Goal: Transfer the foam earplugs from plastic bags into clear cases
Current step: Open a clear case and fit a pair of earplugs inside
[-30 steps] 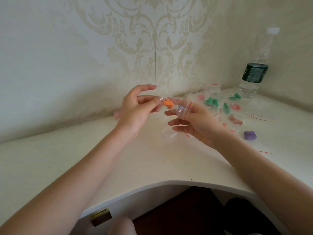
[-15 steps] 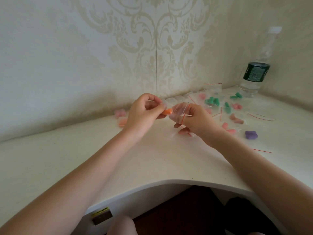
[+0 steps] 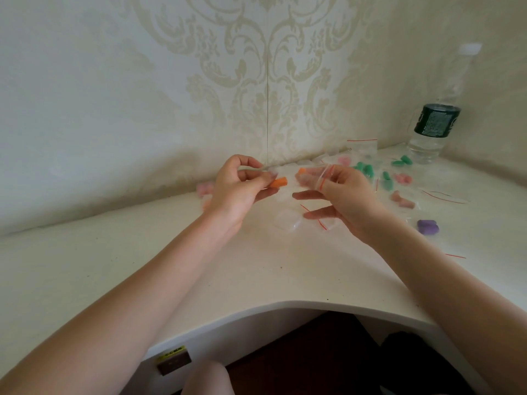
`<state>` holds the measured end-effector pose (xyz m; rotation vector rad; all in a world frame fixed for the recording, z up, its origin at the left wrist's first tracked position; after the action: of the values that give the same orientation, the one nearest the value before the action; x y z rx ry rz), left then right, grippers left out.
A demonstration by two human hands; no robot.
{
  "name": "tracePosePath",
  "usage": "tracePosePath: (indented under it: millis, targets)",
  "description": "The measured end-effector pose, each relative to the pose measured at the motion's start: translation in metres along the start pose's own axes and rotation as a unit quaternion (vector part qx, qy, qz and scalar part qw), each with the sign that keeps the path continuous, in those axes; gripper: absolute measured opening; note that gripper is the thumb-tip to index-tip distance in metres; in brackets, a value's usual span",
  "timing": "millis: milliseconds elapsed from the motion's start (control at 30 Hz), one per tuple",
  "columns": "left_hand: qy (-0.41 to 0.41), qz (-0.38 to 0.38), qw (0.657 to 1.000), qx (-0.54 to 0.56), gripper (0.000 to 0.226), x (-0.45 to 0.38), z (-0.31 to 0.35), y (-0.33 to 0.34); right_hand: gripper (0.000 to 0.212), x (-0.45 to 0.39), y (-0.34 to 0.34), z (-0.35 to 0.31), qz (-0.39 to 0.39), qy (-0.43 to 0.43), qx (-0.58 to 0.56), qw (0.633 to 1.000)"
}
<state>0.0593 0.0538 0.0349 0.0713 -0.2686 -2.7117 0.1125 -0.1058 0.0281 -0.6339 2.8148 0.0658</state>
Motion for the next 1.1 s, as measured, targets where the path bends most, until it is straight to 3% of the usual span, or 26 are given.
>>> tracePosePath:
  millis: [300, 533, 667, 767, 867, 1000, 1100]
  targets:
    - [0.006, 0.076, 0.997, 0.018, 0.017, -0.008, 0.001, -0.027, 0.013, 0.000, -0.036, -0.021, 0.125, -0.080, 0.013, 0.989]
    - [0.013, 0.062, 0.998, 0.030, 0.019, -0.008, 0.002, -0.023, 0.036, -0.007, -0.025, -0.001, 0.075, -0.030, 0.028, 0.996]
    - [0.000, 0.005, 1.000, 0.026, 0.019, -0.006, 0.000, -0.009, 0.034, -0.006, -0.008, 0.005, 0.013, -0.004, -0.028, 1.000]
    - [-0.013, -0.019, 1.000, 0.013, 0.019, -0.004, -0.001, -0.002, 0.039, -0.001, 0.007, 0.017, -0.044, 0.072, -0.108, 0.991]
    - [-0.021, -0.036, 0.999, -0.026, 0.020, -0.004, 0.000, 0.000, 0.036, -0.001, 0.008, 0.021, -0.070, 0.076, -0.050, 0.993]
    - [-0.035, -0.056, 0.995, -0.077, 0.024, -0.002, -0.003, 0.006, 0.034, -0.003, 0.006, 0.020, -0.074, 0.067, -0.057, 0.993]
    - [-0.039, -0.079, 0.994, -0.068, 0.026, 0.000, -0.004, 0.011, 0.026, 0.004, 0.018, 0.025, -0.136, 0.090, -0.036, 0.986]
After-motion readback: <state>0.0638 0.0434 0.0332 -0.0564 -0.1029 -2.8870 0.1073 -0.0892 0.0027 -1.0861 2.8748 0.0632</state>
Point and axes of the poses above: each hand's wrist, its own x-axis away from the middle knuckle, its own y-axis out of the palm, z = x × y, the point moved 10 cm from there along -x, towards the middle knuckle, and after that the axes turned 11 degrees about -y, right-handed, at the moved point
